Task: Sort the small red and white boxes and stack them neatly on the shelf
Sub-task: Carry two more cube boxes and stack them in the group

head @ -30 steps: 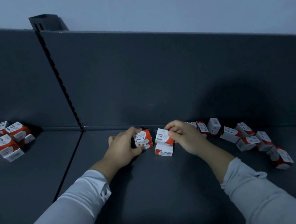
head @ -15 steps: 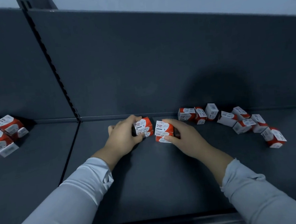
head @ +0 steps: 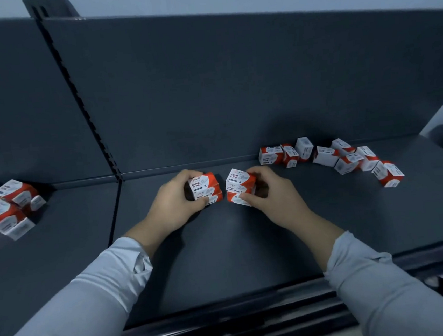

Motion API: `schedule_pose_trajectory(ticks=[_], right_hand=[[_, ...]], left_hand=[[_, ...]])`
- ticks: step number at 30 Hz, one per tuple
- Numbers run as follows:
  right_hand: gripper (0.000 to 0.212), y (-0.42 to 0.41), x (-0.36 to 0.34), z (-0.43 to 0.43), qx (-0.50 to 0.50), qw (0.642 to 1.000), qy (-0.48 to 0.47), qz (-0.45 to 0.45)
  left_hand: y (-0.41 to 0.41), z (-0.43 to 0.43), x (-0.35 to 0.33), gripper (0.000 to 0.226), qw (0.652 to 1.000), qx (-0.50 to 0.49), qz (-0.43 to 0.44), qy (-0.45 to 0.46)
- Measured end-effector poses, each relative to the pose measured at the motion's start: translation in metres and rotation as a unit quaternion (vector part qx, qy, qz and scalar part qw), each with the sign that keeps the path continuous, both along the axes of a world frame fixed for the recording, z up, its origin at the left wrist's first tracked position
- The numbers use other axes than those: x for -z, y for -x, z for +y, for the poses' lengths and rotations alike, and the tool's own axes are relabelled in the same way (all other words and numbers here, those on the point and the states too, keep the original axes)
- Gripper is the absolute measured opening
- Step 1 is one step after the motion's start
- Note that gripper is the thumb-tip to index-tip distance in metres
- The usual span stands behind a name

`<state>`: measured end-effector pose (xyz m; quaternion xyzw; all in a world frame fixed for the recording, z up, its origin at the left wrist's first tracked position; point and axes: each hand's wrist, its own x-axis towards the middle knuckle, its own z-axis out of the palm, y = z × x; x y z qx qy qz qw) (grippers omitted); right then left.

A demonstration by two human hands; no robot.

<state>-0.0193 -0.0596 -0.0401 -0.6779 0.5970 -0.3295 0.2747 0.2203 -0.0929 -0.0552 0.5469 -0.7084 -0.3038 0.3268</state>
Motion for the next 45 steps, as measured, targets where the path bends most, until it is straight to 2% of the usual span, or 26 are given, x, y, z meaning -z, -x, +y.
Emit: schedule_pose_trajectory(ticks=[6, 16, 28, 35, 45], right_hand=[[0.045, -0.008, -0.005, 0.025, -0.014, 1.0, 0.016, -0.022], [0.048, -0.036, -0.017, 0.077, -0.052, 0.994, 0.057, -0.075], [0.048, -0.092, -0.031, 0.122, -0.09, 0.989, 0.078, -0.083], [0.045, -0.172, -0.039, 0.116, -0.105, 0.989, 0.072, -0.071], [0.046, -0.326, -0.027, 0.106, -0.12, 0.992, 0.023, -0.026]], left_hand=[[-0.019, 0.029, -0.019, 0.045, 1.0, 0.024, 0.014, 0.007], [-0.038, 0.105, -0.042, 0.048, 0.999, 0.001, 0.028, 0.016], [-0.093, 0.164, -0.059, 0.05, 0.999, -0.022, 0.014, 0.025], [-0.173, 0.162, -0.064, 0.052, 0.999, -0.017, 0.002, 0.037], [-0.333, 0.152, -0.049, 0.051, 1.0, -0.009, -0.007, -0.012]])
